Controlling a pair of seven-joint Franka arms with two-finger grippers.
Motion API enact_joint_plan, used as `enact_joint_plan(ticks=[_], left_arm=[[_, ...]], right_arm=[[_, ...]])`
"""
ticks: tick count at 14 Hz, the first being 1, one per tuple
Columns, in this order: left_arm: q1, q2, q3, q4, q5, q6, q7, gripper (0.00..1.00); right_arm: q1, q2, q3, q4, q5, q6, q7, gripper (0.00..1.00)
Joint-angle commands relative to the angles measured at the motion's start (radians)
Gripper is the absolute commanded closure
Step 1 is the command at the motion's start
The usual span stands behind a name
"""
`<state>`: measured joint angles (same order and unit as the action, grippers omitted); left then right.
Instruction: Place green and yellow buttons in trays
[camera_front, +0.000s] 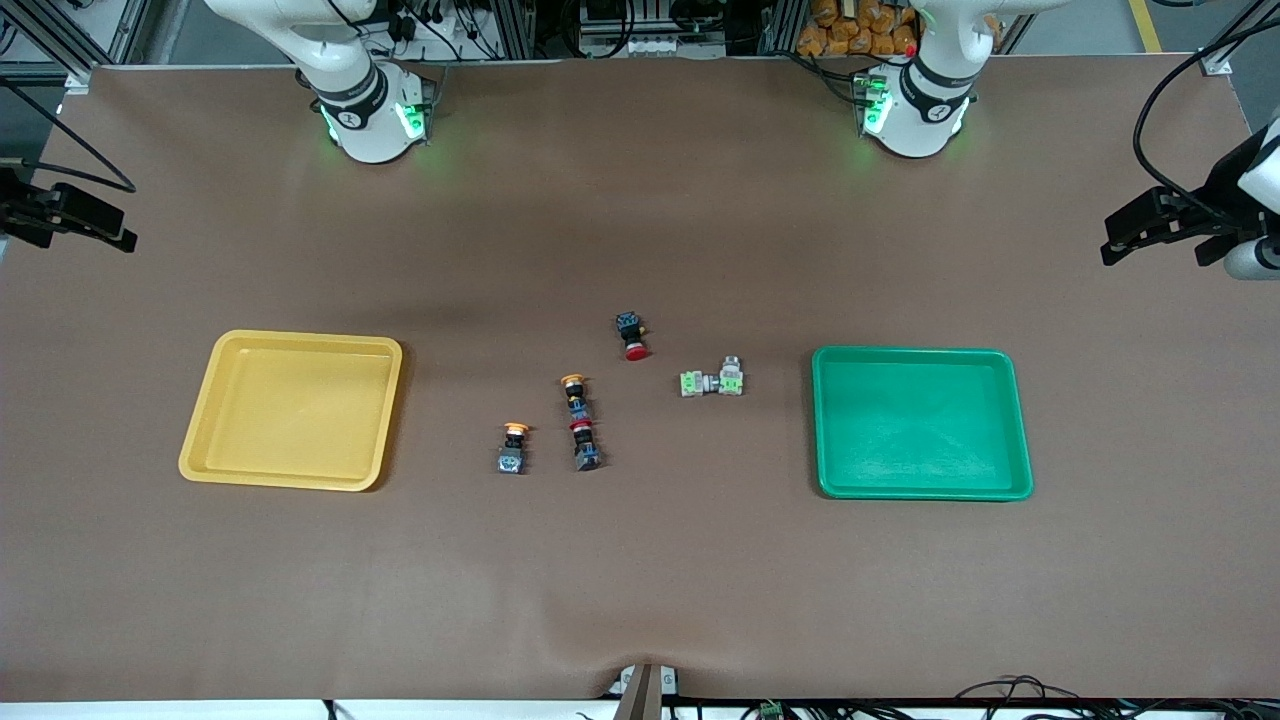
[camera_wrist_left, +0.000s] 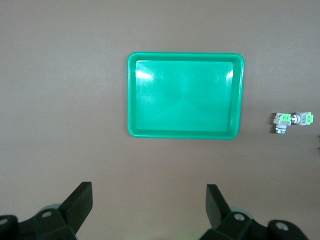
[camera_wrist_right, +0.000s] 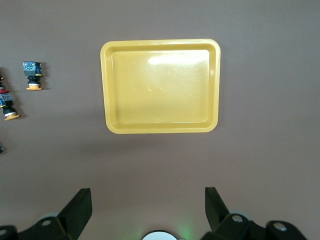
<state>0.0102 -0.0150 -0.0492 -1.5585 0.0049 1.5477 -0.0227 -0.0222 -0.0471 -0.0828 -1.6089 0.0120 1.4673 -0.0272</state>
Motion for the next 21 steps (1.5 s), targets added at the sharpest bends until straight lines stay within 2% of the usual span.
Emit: enact_joint_plan(ticks=[1,10,15,18,21], left_arm=[[-0.004,0.009,0.000,0.025,-0.008,-0.018,-0.011,0.00],[-0.004,0.055,-0.001,0.009,-0.019,-0.020,-0.003,0.00],[-0.073,0.171,-0.006,0.000,-0.020,-0.011,-0.017,0.00],[-0.108,0.251,-0.006,-0.021,-0.022,0.061,-0.032,0.00],[-0.168,0.273,-0.006,-0.080,-0.022,0.161,-0.130,0.00]], right_arm=[[-0.005,0.003,0.005,0.015,-0.015,-0.016,-0.008,0.00],[-0.005,0.003,0.005,0.015,-0.015,-0.016,-0.008,0.00],[-0.005,0.003,0.005,0.015,-0.015,-0.016,-0.008,0.00],[-0.008,0.003,0.005,0.015,-0.009,-0.015,-0.007,0.00],[-0.009,0.003,0.003,0.015,-0.009,-0.015,-0.007,0.00]])
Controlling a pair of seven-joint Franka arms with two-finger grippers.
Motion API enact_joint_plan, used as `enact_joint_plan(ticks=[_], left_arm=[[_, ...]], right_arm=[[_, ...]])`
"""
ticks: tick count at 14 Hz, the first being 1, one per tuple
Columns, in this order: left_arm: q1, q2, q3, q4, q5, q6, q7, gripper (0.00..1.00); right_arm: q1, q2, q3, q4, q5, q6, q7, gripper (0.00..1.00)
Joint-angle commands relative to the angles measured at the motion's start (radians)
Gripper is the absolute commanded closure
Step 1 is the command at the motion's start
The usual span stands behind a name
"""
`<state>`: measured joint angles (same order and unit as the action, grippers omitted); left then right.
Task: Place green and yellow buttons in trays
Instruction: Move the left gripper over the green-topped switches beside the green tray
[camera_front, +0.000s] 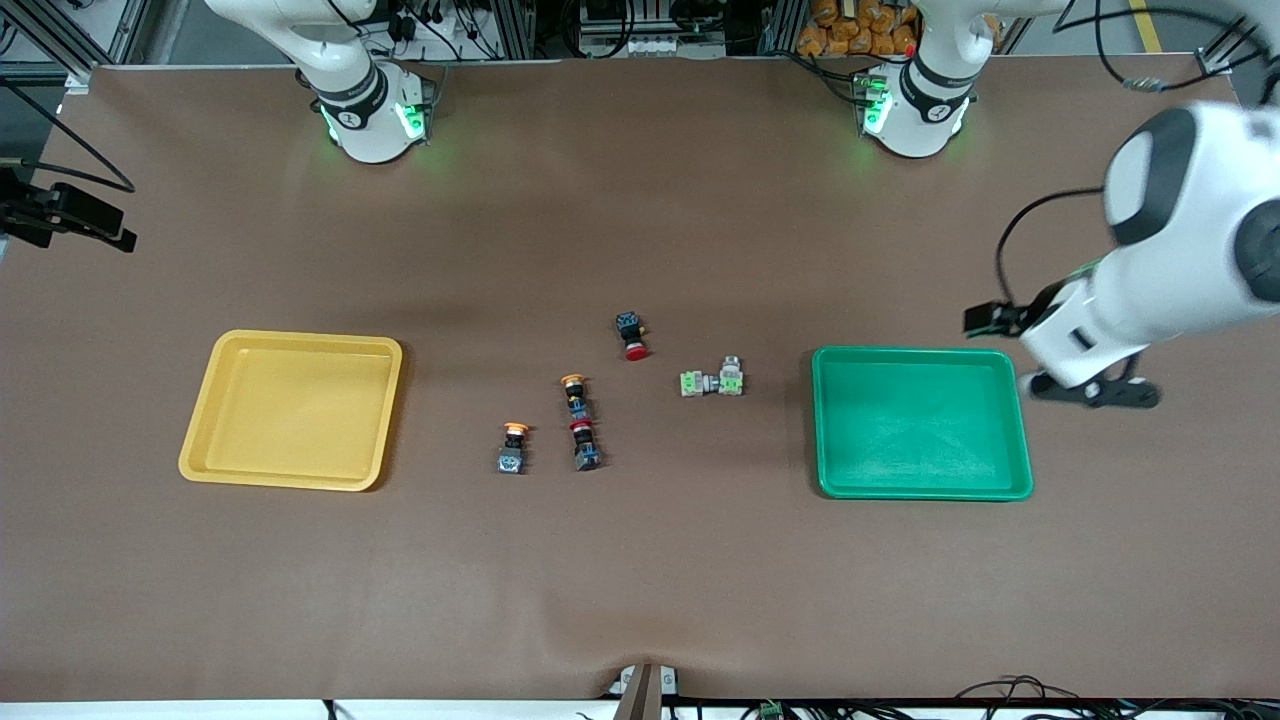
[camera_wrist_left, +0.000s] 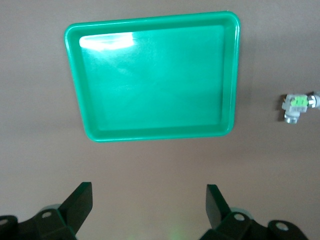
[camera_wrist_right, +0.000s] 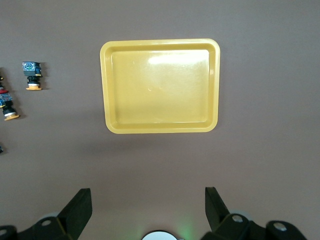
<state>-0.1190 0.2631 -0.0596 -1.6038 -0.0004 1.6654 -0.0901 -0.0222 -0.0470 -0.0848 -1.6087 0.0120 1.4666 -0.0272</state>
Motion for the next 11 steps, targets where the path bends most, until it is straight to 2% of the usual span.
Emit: enact_joint_plan(ticks=[1,5,9,11], left_arm=[[-0.069,0.008,0.004,-0.048,-0.016,0.071,-0.095,0.00],[-0.146,0.082,-0.006,-0.136,-0.018,0.265,-0.195,0.00],[-0.273,0.188,-0.008,-0.143,-0.027,0.408,-0.345,0.00],[-0.323,0.221,-0.008,-0.159,-0.024,0.456,-0.359,0.00]], right_arm=[[-0.008,0.002,0.005,0.015,-0.009,-0.015,-0.007,0.00],[-0.005,0.002,0.005,0.015,-0.010,-0.014,-0.007,0.00],[-0.007,0.016,0.005,0.018,-0.017,0.021,-0.005,0.00],[-0.015,0.024,0.005,0.019,-0.017,0.069,-0.005,0.00]])
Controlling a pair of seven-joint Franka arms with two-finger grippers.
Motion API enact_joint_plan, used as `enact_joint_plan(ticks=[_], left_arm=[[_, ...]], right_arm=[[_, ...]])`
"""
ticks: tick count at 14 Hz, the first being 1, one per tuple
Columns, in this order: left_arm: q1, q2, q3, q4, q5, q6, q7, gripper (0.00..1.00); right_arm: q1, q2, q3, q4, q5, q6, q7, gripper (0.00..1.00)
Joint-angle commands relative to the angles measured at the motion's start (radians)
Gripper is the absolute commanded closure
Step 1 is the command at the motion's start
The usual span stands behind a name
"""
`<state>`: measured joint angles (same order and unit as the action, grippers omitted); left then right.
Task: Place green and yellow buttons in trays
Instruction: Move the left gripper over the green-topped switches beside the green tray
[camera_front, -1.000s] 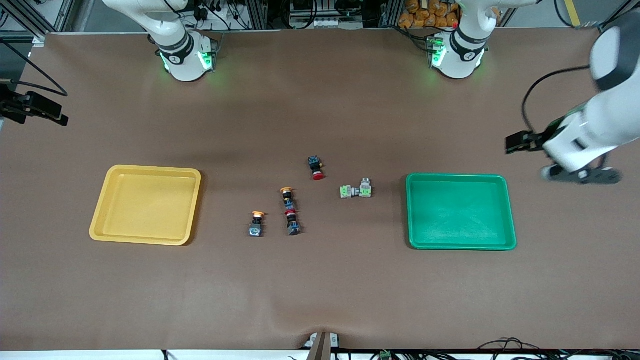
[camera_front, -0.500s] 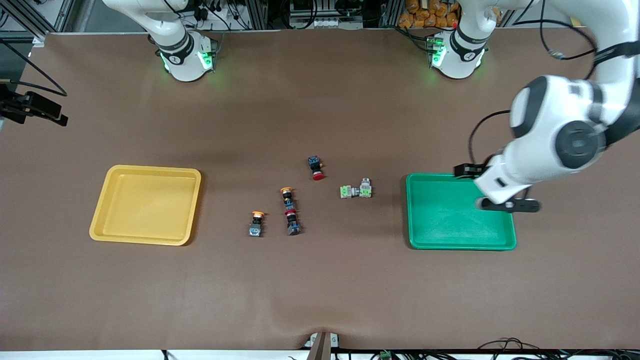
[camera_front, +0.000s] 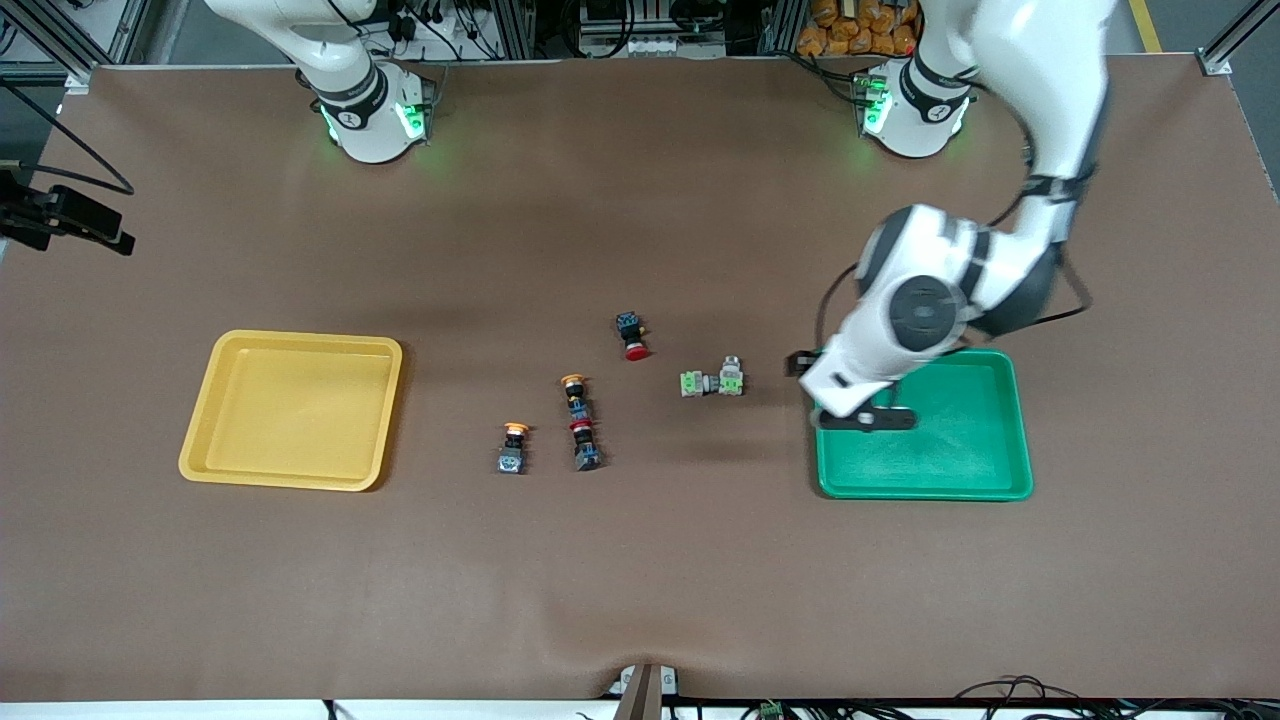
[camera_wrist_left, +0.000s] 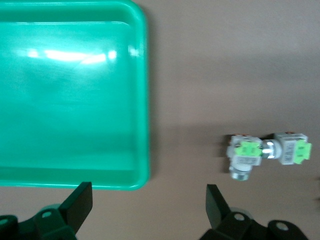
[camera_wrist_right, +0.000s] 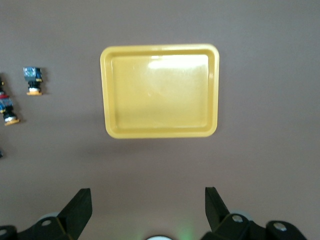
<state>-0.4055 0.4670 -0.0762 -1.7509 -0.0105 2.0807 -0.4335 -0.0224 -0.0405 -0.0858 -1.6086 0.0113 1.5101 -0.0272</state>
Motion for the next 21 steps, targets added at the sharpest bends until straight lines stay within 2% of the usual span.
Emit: enact_joint_plan(ticks=[1,4,5,9,14,17,19,21], left_arm=[[-0.050,0.021,0.009,-0.042,-0.013,0.094,-0.016,0.00],[-0.102,0.036,0.009,-0.159,-0.014,0.306,-0.024,0.00],[-0.111,0.039,0.009,-0.177,-0.013,0.340,-0.024,0.00],[-0.171,0.059,0.010,-0.185,-0.008,0.369,-0.027,0.00],[-0.177,0.116,0.010,-0.183,0.026,0.444,-0.025,0.00],[-0.176,0.127,0.012,-0.177,0.026,0.460,-0.016,0.12],[-0.174,0.127,0.012,-0.177,0.030,0.460,-0.007,0.30],[-0.168,0.128,0.010,-0.170,0.070,0.460,-0.002,0.43]], right_arm=[[-0.014,0.031,0.006,0.022,-0.019,0.047,-0.005,0.00],[-0.018,0.071,0.006,0.051,-0.020,0.090,-0.005,0.00],[-0.018,0.088,0.004,0.067,-0.020,0.091,-0.005,0.00],[-0.018,0.122,0.004,0.088,-0.020,0.116,-0.005,0.00],[-0.014,0.137,0.004,0.088,-0.016,0.117,0.000,0.00],[-0.010,0.165,0.006,0.088,-0.005,0.137,0.000,0.00],[-0.013,0.182,0.006,0.088,0.001,0.151,0.000,0.00],[-0.005,0.205,0.006,0.088,0.001,0.168,0.004,0.00]])
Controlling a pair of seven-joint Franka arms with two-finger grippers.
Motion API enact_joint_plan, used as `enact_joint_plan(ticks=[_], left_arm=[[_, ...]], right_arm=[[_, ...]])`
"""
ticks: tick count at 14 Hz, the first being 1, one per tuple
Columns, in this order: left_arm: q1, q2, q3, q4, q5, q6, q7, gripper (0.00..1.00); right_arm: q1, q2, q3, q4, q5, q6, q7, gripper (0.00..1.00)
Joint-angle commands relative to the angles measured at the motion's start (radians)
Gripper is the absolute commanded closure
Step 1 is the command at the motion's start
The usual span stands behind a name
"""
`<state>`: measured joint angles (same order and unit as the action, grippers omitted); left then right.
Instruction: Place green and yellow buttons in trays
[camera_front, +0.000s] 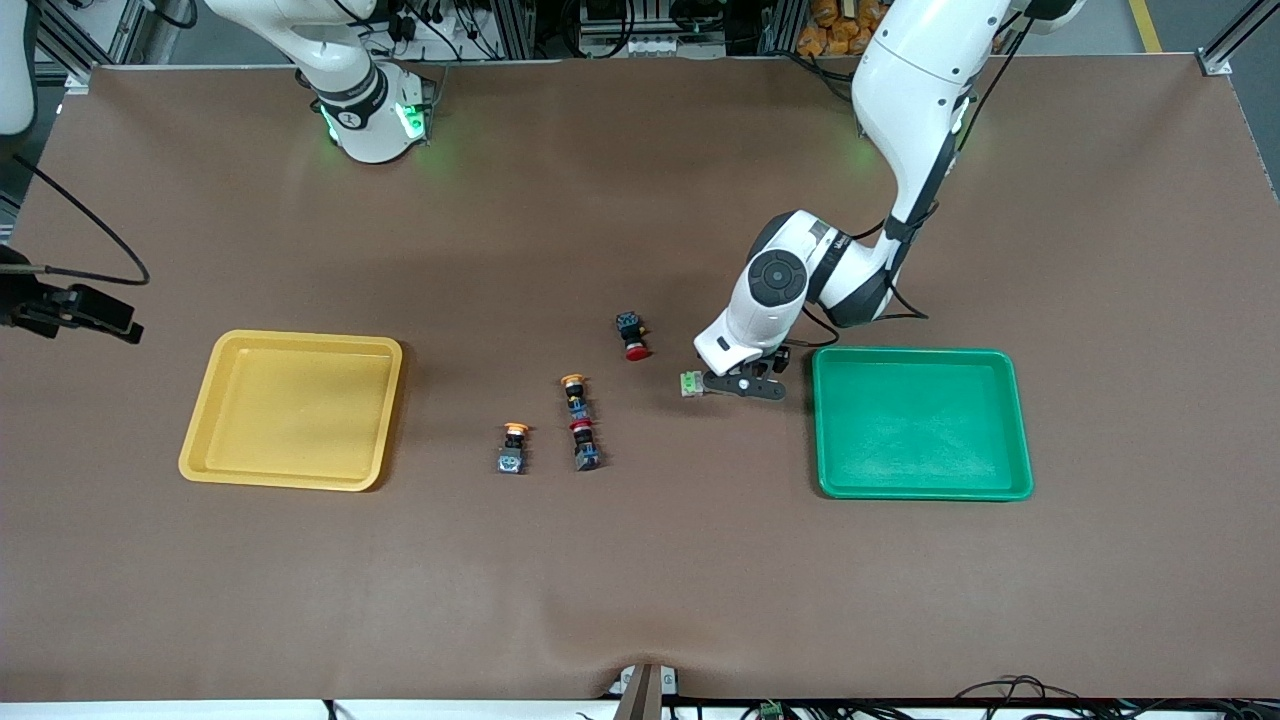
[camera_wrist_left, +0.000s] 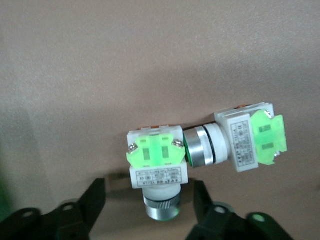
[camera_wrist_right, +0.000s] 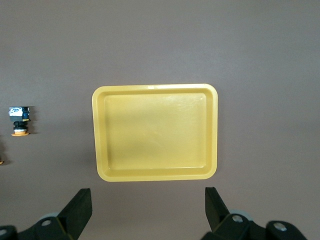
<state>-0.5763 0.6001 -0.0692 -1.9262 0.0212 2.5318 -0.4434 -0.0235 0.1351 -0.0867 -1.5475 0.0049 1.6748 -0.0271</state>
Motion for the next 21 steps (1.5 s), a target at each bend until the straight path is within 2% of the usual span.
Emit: enact_joint_plan(ticks=[1,3,5,6,9,13,18,20,21], left_arm=[[0.003,0.003,0.003,0.010,0.039,0.008,0.008,0.52],[0.003,0.004,0.003,0.019,0.039,0.008,0.006,0.69],[0.001,-0.006,0.003,0.018,0.039,0.005,-0.009,0.95],[0.010,-0.026,0.002,0.016,0.040,-0.004,-0.008,1.00],[0.077,-0.109,0.000,0.021,0.040,-0.108,0.032,1.00],[0.163,-0.195,0.000,0.006,0.039,-0.234,0.075,1.00],[0.337,-0.114,0.000,0.007,0.039,-0.190,0.212,0.99],[0.357,-0.096,0.005,0.013,0.040,-0.182,0.224,0.92],[0.363,-0.088,0.005,0.013,0.040,-0.171,0.224,0.84]], right_arm=[[0.000,0.049,0.008,0.027,0.007,0.009,0.007,0.00],[0.016,0.090,0.009,0.027,0.007,0.025,0.009,0.00],[0.025,0.121,0.009,0.027,0.026,0.028,0.010,0.00],[0.027,0.139,0.009,0.027,0.052,0.028,0.009,0.00],[0.059,0.207,0.009,0.029,0.070,0.046,0.009,0.00],[0.106,0.234,0.009,0.027,0.073,0.051,0.009,0.00],[0.105,0.265,0.009,0.029,0.089,0.052,0.010,0.00],[0.106,0.313,0.009,0.029,0.105,0.127,0.010,0.00],[0.111,0.331,0.009,0.029,0.116,0.158,0.010,0.00]])
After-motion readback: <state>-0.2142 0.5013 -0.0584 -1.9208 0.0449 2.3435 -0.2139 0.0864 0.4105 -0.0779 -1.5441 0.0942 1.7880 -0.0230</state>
